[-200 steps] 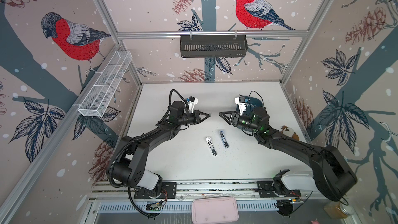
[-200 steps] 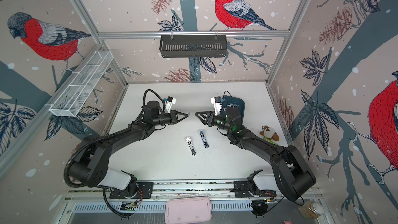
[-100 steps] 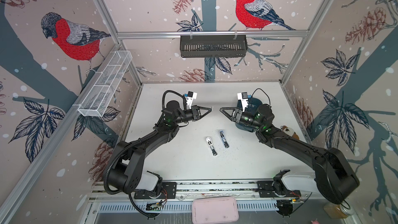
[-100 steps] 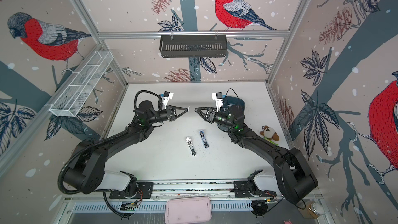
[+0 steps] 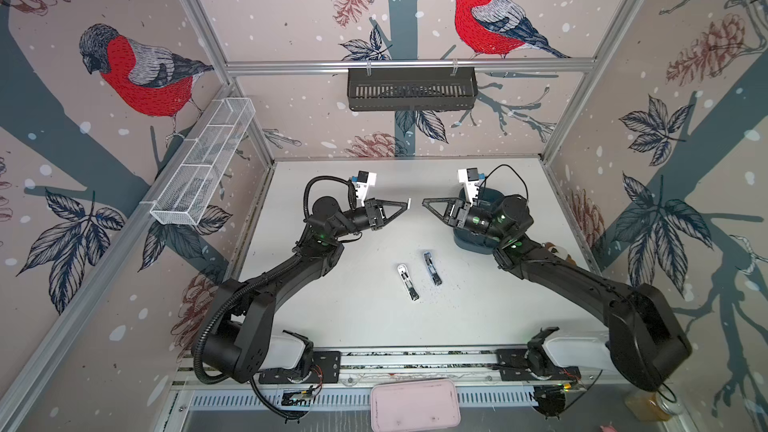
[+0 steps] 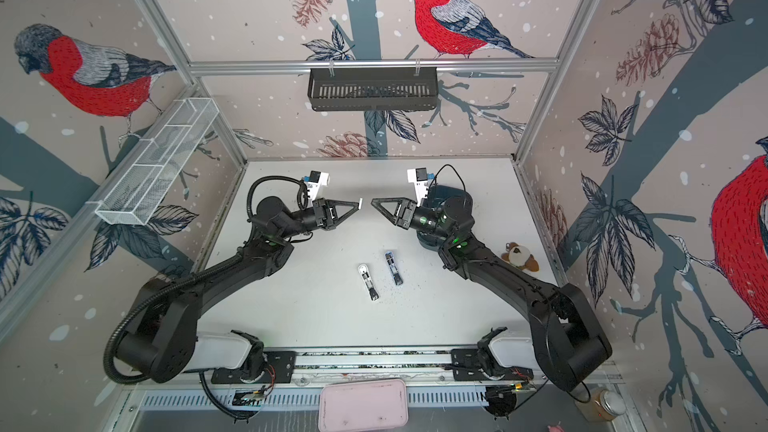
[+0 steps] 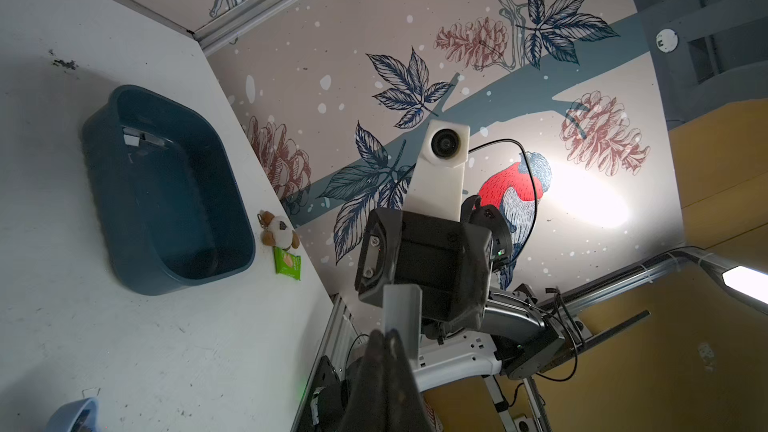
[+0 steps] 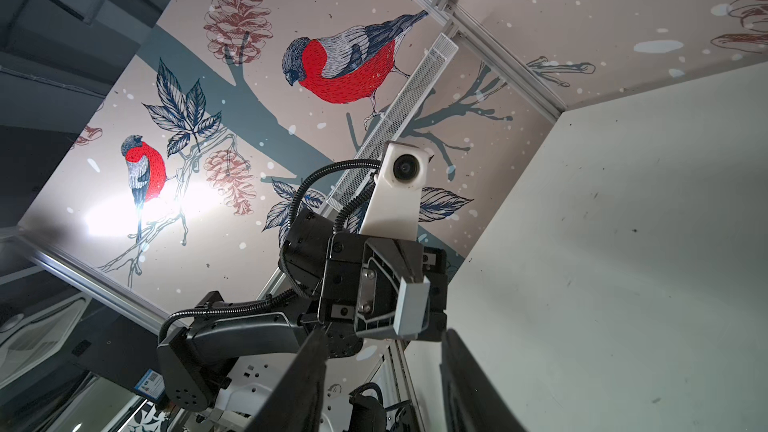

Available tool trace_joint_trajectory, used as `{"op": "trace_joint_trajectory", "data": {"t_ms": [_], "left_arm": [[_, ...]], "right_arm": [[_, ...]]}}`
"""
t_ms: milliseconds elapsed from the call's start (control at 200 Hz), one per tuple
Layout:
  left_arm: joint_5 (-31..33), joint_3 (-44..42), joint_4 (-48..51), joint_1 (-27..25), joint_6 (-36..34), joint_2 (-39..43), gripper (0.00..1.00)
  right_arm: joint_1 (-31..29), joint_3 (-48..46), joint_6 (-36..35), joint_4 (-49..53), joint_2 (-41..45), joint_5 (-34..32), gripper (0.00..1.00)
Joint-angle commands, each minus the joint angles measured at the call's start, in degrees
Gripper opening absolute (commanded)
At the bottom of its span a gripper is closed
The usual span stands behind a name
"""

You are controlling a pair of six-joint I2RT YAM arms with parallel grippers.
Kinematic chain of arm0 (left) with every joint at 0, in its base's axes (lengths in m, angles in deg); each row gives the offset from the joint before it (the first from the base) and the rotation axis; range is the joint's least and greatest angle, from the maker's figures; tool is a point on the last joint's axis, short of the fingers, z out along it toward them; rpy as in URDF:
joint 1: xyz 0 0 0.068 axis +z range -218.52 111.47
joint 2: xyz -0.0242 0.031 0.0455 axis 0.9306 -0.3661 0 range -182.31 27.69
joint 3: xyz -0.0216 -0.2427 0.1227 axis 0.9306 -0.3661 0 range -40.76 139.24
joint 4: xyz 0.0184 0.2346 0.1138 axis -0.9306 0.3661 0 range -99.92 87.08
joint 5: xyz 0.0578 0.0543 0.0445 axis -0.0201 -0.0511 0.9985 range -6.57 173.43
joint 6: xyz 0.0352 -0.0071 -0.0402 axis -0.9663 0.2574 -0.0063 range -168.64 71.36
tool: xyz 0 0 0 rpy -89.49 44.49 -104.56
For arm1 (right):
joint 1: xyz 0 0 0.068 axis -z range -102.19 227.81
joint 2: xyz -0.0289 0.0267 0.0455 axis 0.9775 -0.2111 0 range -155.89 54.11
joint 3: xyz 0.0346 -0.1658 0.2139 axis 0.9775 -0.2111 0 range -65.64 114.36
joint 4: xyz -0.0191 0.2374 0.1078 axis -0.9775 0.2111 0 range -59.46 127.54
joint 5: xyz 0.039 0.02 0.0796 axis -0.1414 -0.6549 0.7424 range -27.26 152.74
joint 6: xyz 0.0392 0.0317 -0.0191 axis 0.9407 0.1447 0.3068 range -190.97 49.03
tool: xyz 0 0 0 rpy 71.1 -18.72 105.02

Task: Load the staples into the stapler
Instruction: 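Raise the left gripper with the strip while the right gripper rises to meet it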

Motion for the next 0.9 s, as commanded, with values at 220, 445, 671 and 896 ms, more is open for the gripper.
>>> {"op": "trace_joint_trajectory", "data": {"t_ms": [220,445,671,896], "left_arm": [[-1.3,-0.6,-5.8,0.1,2.7,2.5,0.0],[-1.3,-1.5,-9.5,0.1,5.3,2.5,0.0],[-1.4,-1.6,-9.8,-0.1,5.5,2.7,0.0],[-1.5,-1.5,-9.6,-0.7,5.5,2.6,0.0]], "right_arm": [[-1.8,2.5,3.3,-6.2,-2.7,0.9,0.46],[-2.1,3.1,5.0,-9.3,-3.6,2.3,0.46],[-2.4,3.9,4.8,-8.5,-4.1,2.6,0.46],[-2.8,4.7,4.1,-7.6,-4.9,2.8,0.45]]}}
